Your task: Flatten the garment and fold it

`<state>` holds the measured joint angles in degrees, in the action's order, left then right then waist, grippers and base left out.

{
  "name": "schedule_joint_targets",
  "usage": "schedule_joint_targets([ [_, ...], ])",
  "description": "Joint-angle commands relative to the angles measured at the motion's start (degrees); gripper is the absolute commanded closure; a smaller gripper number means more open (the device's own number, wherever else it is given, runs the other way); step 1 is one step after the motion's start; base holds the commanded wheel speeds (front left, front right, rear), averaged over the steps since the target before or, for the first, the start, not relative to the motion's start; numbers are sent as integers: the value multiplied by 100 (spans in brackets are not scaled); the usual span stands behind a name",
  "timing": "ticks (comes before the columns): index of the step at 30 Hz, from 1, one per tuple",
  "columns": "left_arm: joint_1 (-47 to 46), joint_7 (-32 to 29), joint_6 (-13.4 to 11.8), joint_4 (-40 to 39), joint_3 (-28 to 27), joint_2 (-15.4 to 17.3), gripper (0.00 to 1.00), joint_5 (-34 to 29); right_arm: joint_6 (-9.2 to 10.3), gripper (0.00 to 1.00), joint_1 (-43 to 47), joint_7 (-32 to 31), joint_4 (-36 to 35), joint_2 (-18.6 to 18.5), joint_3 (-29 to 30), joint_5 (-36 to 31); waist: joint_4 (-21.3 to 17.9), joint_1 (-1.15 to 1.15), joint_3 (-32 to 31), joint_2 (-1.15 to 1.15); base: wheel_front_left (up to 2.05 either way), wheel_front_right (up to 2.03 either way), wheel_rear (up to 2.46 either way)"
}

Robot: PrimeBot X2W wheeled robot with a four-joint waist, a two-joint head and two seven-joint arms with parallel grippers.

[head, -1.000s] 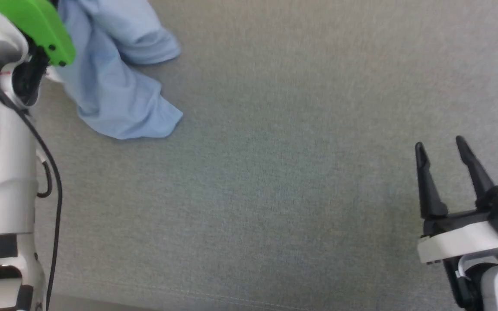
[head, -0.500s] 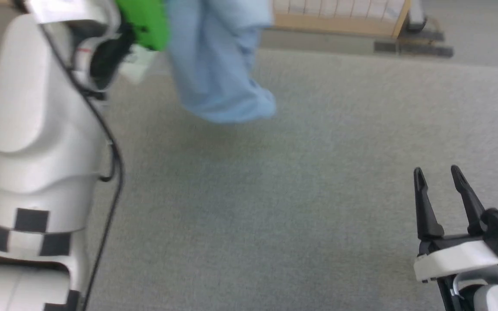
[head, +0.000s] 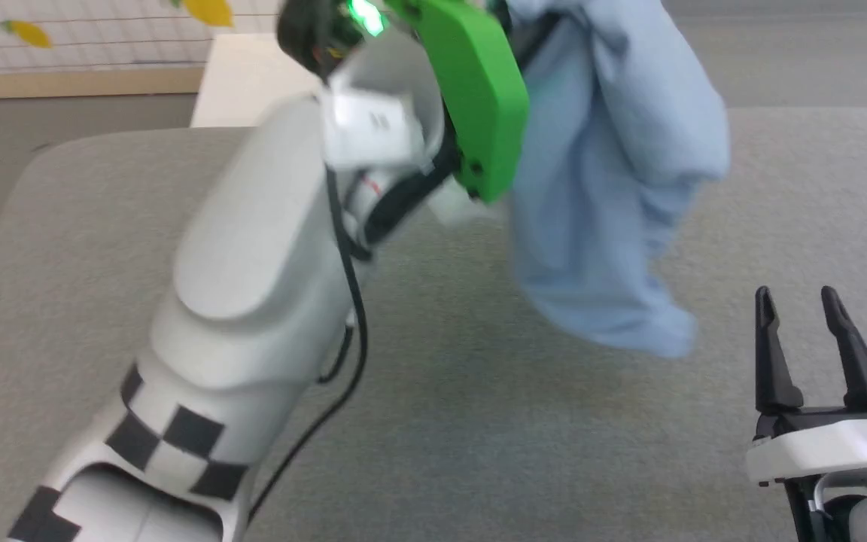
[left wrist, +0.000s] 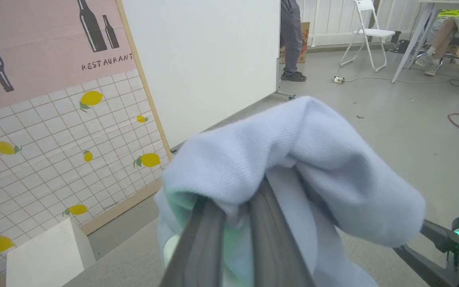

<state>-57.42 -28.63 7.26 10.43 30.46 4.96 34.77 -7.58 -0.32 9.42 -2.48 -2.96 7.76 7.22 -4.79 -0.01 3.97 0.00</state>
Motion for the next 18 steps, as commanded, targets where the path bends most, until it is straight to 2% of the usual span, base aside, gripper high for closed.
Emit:
schedule_joint_targets([
  [1,141,195,22,-10,94,-6,100,-82,9,0,-86,15,-40,8,24,8,-304,1,132,0,0,0,0],
  [6,705,1248,3,165,463,-32,100,-381,9,0,-119,-1,-80,8,79,6,-551,1,287,0,0,0,0],
  [10,1284,1949,-134,681,814,-122,100,-584,9,0,-126,-1,-93,8,94,21,-636,1,418,0,0,0,0],
  [13,1623,2321,-251,1344,1103,-165,100,-698,9,0,-179,-2,-104,8,37,41,-706,1,529,0,0,0,0],
  [18,1838,2550,-373,2409,1368,-201,100,-558,9,0,-290,4,-104,8,-57,63,-773,1,727,0,0,0,0],
])
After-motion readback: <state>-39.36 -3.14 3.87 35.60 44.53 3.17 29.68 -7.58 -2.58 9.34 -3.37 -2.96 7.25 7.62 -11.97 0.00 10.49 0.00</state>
